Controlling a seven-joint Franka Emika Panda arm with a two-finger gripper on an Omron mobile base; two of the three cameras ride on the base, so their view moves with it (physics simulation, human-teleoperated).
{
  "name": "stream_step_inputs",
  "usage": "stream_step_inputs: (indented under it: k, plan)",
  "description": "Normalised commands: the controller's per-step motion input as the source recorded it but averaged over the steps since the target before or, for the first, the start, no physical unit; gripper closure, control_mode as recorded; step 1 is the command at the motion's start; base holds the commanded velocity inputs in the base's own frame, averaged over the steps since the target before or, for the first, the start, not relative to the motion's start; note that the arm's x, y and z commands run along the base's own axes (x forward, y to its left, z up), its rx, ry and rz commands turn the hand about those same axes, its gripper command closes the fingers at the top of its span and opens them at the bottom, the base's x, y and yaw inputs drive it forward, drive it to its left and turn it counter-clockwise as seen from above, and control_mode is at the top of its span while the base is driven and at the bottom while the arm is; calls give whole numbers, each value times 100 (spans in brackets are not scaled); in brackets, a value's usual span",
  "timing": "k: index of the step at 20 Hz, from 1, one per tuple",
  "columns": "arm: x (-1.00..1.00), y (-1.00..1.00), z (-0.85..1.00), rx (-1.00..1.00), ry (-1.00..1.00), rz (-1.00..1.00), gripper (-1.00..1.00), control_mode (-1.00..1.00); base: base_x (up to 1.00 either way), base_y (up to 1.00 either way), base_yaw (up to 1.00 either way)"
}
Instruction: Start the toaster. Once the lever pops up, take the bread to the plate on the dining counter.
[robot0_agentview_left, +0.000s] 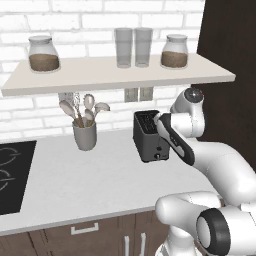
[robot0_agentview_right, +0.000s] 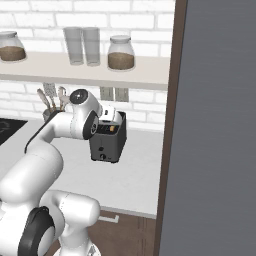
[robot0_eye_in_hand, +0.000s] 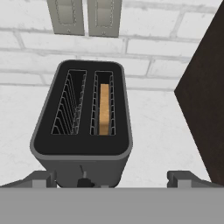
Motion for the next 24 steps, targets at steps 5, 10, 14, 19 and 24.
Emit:
stream_step_inputs:
  k: [5,10,14,19,24]
  plan:
    - [0,0,0,0,0,0,-100,-100,0,0,0]
    - [0,0,0,0,0,0,-100,-100,0,0,0]
    - [0,0,0,0,0,0,-100,-100,0,0,0]
    - [0,0,0,0,0,0,-100,-100,0,0,0]
    - [0,0,0,0,0,0,-100,-100,0,0,0]
